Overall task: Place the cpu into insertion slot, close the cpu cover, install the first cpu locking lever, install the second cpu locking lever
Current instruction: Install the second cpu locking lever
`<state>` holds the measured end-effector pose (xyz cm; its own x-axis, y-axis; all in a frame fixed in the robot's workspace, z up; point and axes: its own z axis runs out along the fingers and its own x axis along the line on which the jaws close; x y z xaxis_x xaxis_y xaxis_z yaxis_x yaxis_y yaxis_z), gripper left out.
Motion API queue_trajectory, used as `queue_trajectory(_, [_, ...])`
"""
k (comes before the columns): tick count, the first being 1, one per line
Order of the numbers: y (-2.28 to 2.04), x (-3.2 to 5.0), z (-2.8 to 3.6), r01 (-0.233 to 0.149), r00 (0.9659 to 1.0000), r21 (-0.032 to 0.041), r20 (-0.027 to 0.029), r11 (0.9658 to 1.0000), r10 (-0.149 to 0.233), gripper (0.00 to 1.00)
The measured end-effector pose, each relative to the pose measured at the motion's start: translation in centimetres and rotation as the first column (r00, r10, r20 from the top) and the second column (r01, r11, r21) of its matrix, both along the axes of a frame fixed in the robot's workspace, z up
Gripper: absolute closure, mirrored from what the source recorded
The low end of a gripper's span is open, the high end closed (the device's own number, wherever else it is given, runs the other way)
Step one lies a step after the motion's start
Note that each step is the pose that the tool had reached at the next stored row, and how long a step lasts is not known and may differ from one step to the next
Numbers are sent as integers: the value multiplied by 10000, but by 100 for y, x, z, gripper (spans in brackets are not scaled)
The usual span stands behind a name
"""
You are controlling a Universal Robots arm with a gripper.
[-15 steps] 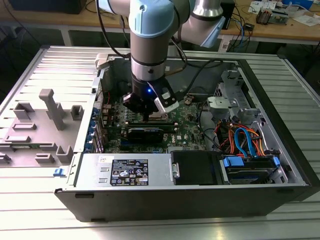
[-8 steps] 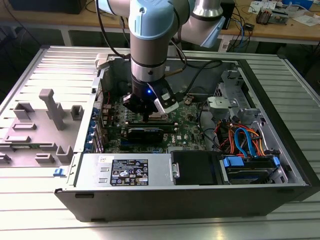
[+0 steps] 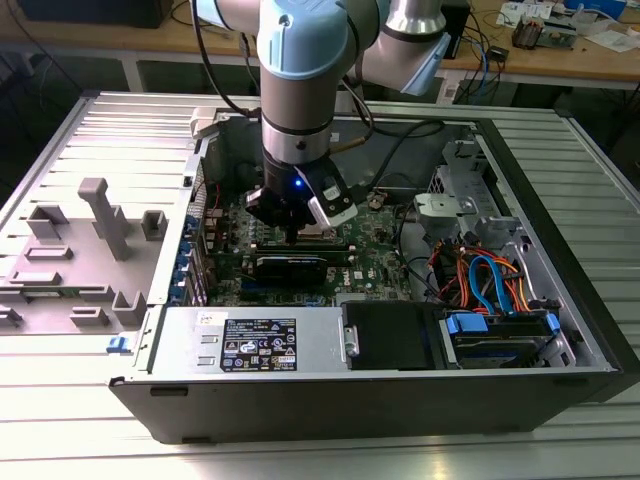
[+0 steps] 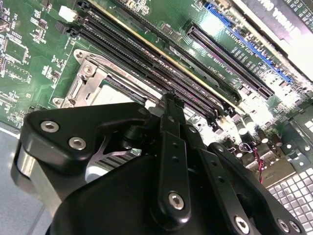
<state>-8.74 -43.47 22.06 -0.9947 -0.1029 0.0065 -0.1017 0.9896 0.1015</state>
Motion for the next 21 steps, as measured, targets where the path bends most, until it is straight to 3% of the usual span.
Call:
queue_trajectory(7, [-65, -1, 1, -24, 10000, 18, -12, 10000, 24, 89])
queue_trajectory(12, [-81, -26, 1, -54, 10000, 40, -19, 10000, 54, 89])
queue_trajectory(16, [-84, -129, -18, -80, 10000, 174, -26, 9998, 80, 89])
queue_trajectory(21, [-85, -137, -54, -88, 10000, 288, -37, 9995, 89, 89])
